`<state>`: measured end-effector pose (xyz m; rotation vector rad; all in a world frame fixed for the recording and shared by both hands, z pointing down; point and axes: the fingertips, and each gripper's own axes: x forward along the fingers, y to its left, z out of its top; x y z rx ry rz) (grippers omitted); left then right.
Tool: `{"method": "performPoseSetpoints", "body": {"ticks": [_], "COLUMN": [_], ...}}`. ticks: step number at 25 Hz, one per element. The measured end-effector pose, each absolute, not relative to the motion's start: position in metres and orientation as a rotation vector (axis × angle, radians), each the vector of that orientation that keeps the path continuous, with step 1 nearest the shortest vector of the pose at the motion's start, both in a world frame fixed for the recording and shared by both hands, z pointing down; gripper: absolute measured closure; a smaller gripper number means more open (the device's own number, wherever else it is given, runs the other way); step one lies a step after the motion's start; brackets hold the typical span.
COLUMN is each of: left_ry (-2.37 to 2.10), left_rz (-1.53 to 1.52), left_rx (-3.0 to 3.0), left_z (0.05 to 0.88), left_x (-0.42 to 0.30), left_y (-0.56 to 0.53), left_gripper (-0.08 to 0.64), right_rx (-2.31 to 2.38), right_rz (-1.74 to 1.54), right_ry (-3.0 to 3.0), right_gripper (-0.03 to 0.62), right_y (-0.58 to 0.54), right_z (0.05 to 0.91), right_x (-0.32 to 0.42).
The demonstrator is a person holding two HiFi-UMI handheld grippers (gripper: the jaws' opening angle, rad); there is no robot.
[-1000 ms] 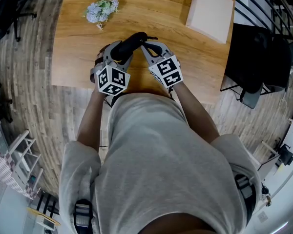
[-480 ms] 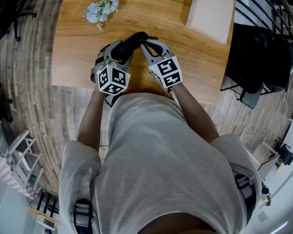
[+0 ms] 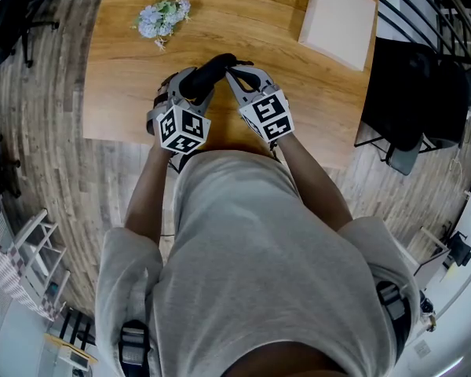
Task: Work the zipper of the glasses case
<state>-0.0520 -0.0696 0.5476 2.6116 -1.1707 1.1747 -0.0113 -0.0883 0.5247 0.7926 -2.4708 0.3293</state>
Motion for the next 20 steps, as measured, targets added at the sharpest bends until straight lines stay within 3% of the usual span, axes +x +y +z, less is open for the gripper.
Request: {"method": "performPoseSetpoints", "body": {"ticks": [20], "left_ry": [-1.135], "left_rz": [1.073], "left_rx": [2.702], "left_z": [0.532], "left_x": [-0.042], "left_y": [-0.068], "left_gripper": [0.287], "right_rx": [0.749], "right_rz": [0.483], "right_ry": [-2.522], "right_gripper": [0.566], "right_y": [-0.080], "right_z": [0.520], "right_x": [-0.018]}}
